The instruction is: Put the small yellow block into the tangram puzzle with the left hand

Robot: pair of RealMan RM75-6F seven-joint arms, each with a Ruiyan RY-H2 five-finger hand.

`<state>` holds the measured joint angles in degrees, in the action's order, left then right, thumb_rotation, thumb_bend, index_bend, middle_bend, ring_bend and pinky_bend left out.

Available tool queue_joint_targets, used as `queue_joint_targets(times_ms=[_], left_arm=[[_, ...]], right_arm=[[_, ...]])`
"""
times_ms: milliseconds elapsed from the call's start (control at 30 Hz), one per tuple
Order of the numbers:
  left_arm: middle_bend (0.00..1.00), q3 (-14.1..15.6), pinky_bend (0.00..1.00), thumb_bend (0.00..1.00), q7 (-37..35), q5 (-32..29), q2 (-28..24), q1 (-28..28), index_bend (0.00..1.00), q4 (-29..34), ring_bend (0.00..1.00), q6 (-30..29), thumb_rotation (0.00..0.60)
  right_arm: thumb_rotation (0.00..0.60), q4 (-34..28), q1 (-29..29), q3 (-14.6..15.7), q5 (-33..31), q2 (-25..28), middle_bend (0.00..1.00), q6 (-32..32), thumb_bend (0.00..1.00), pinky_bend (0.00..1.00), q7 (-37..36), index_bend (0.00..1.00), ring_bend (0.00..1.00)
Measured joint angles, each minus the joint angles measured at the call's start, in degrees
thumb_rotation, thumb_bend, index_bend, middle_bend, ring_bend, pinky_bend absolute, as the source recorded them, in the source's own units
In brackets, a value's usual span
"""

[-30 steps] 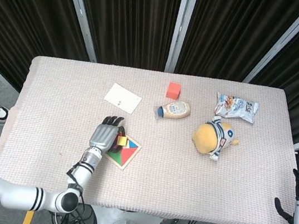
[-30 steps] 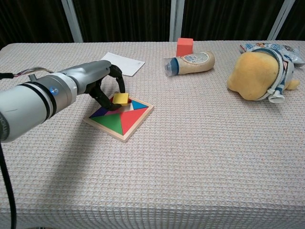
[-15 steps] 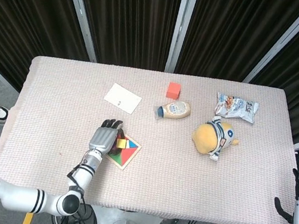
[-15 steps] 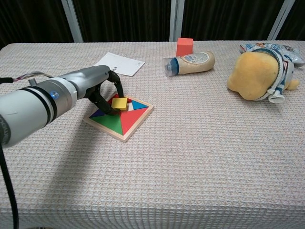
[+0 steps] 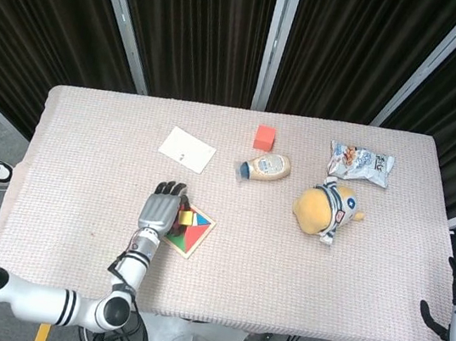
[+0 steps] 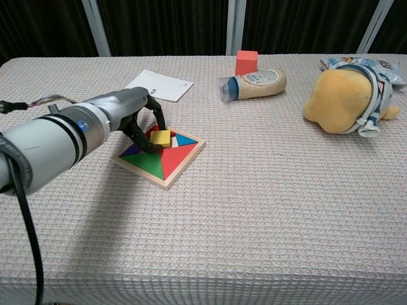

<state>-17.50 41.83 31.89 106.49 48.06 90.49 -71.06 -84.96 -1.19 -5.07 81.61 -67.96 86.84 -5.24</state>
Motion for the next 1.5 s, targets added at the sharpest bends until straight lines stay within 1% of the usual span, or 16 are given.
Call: queue_joint_targets(times_ms=[233,333,500,633,800,900,1100,1267,1500], left_arm=[[0.09,-0.2,0.0,0.37,-0.3,0.6,0.4,0.1,0.57,-0.2,0.0,-0.1,0.6],[0.09,0.0,0.0,0.37,-0.1,0.6,0.6,0.1,0.55,-0.4,0.0,0.0,0.6],[0.09,0.3,0.0,0.37,-0.5,0.6,0.7,-0.1,0.43,-0.7,0.0,0.5,0.6],[0.09,0.4,0.0,0.37,-1.0,0.9,0.5,-0.4,0.36,-0.7,0.0,0.9,0.6],[0.09,0.4,0.0,0.37,-1.7,1.7,0.5,-0.5,0.23,-0.6,0.0,1.4,0.6],[0.09,0.6,0.0,0.37,-2.0,2.2,0.3,-0.6,0.19,-0.2,0.0,1.4,0.6],[0.09,0.7,0.0,0.37,-2.2,2.7,-0.7,-0.9,0.19,1.6,0.0,1.3,0.6],[0.08,1.0,0.0,0.37,-1.6,2.4,-1.9,-1.1,0.27,2.6,0.0,1.2,0.6],[0.05,1.9,0.0,0.37,-0.9,1.0,-4.9,-1.5,0.29,4.7,0.0,3.1,0.6]], right_arm=[[0.6,0.4,0.0,0.0,-0.1,-0.1,0.0,-0.2,0.21,0.0,-0.3,0.0,0.0],[0.6,0.5,-0.1,0.0,-0.2,-0.2,0.0,-0.2,0.21,0.0,-0.4,0.0,0.0],[0.6,0.6,-0.1,0.0,-0.2,-0.2,0.0,-0.1,0.21,0.0,-0.5,0.0,0.0],[0.6,0.6,-0.1,-0.1,-0.2,-0.2,0.0,-0.2,0.21,0.0,-0.6,0.0,0.0],[0.6,0.7,-0.1,-0.1,-0.3,-0.2,0.0,-0.2,0.21,0.0,-0.6,0.0,0.0],[0.6,0.6,-0.1,-0.1,-0.3,-0.1,0.0,-0.1,0.21,0.0,-0.7,0.0,0.0],[0.6,0.7,-0.2,-0.1,-0.2,-0.1,0.0,-0.1,0.21,0.0,-0.8,0.0,0.0],[0.6,0.8,-0.2,-0.1,-0.3,-0.1,0.0,-0.1,0.21,0.0,-0.9,0.0,0.0],[0.6,0.9,-0.3,-0.2,-0.3,-0.1,0.0,0.0,0.21,0.0,-1.1,0.0,0.0]])
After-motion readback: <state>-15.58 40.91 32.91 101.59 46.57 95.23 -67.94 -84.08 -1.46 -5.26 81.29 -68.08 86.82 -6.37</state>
